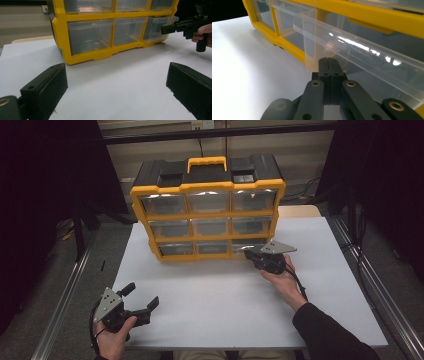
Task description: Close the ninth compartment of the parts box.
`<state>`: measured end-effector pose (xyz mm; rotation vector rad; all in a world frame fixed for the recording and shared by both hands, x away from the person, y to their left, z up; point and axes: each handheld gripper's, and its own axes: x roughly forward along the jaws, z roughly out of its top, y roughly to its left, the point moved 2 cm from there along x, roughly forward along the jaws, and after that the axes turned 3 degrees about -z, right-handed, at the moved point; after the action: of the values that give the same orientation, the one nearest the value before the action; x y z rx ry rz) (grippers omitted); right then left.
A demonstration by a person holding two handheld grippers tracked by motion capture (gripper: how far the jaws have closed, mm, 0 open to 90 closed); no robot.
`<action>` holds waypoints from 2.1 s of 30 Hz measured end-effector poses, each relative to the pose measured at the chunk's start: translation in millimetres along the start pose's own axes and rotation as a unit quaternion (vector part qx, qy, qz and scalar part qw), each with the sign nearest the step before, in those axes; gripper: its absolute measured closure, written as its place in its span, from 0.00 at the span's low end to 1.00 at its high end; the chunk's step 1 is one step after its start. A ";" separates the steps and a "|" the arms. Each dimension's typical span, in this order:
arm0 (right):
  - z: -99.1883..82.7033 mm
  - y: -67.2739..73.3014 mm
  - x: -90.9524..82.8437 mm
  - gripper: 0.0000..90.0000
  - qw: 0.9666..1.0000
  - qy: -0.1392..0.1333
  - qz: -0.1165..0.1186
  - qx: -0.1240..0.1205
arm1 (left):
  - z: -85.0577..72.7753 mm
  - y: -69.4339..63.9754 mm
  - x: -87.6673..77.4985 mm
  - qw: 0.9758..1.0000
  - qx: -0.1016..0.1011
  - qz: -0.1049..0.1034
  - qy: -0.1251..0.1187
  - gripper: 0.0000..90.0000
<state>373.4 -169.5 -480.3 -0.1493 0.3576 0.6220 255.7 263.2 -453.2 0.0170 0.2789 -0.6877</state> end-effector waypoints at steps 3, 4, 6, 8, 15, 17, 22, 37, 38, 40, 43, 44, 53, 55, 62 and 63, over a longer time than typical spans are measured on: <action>2.9 -2.1 2.4 1.00 1.000 -0.004 -0.002 0.000 | -0.1 -0.1 -0.1 1.000 0.000 0.001 0.000 0.04; 2.9 -2.1 2.4 1.00 1.000 -0.004 -0.002 0.000 | -0.1 -0.1 -0.1 1.000 0.000 0.001 0.000 0.04; 2.7 -2.8 3.5 1.00 1.000 -0.002 0.000 0.000 | -0.2 0.4 -0.3 1.000 0.001 0.001 0.001 0.04; 1.8 -3.5 3.9 1.00 1.000 0.001 -0.003 0.002 | -0.4 0.5 -0.3 1.000 0.000 0.001 0.001 0.04; 2.7 -6.8 5.3 1.00 1.000 -0.002 -0.009 0.004 | -0.3 0.3 -0.1 1.000 0.001 0.001 0.002 0.04; 2.2 -7.6 6.0 1.00 1.000 -0.003 -0.011 0.006 | -0.3 0.4 -0.2 1.000 0.001 0.002 0.002 0.04; 1.1 -9.5 7.5 1.00 1.000 -0.001 -0.013 0.007 | -0.3 0.4 -0.1 1.000 0.001 0.001 0.002 0.04; 0.1 -14.4 9.6 1.00 1.000 -0.003 -0.027 0.011 | -0.1 0.1 -0.2 1.000 0.000 0.001 0.001 0.04; -0.5 -15.5 10.0 1.00 1.000 -0.003 -0.029 0.012 | -0.1 0.2 -0.1 1.000 0.000 0.001 0.001 0.04; -0.7 -15.7 10.1 1.00 0.999 -0.003 -0.029 0.012 | -0.1 0.2 -0.2 1.000 0.000 0.001 0.001 0.04; -1.5 -17.2 10.9 1.00 0.999 -0.004 -0.034 0.014 | 0.1 0.7 -0.5 1.000 0.005 0.003 0.001 0.04; -1.7 -17.9 11.0 1.00 0.999 -0.005 -0.035 0.016 | 0.0 0.8 -0.3 1.000 0.001 0.002 0.002 0.04; -0.2 -19.9 9.9 1.00 0.999 -0.013 -0.045 0.013 | 0.6 2.2 2.3 1.000 0.001 0.002 0.001 0.04; -0.2 -20.0 10.5 1.00 0.999 -0.013 -0.048 0.009 | 0.8 2.6 2.0 1.000 0.001 0.001 0.000 0.04; -6.4 -19.0 13.2 1.00 0.998 -0.005 -0.052 0.028 | 0.9 2.5 3.5 1.000 -0.002 0.000 0.000 0.04; -6.7 -19.1 13.9 1.00 0.998 -0.007 -0.049 0.028 | 0.8 2.7 3.5 1.000 -0.002 0.000 0.000 0.04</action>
<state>393.3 -178.9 -491.1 -0.1088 0.3518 0.5148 260.2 263.0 -453.5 0.0140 0.2807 -0.6880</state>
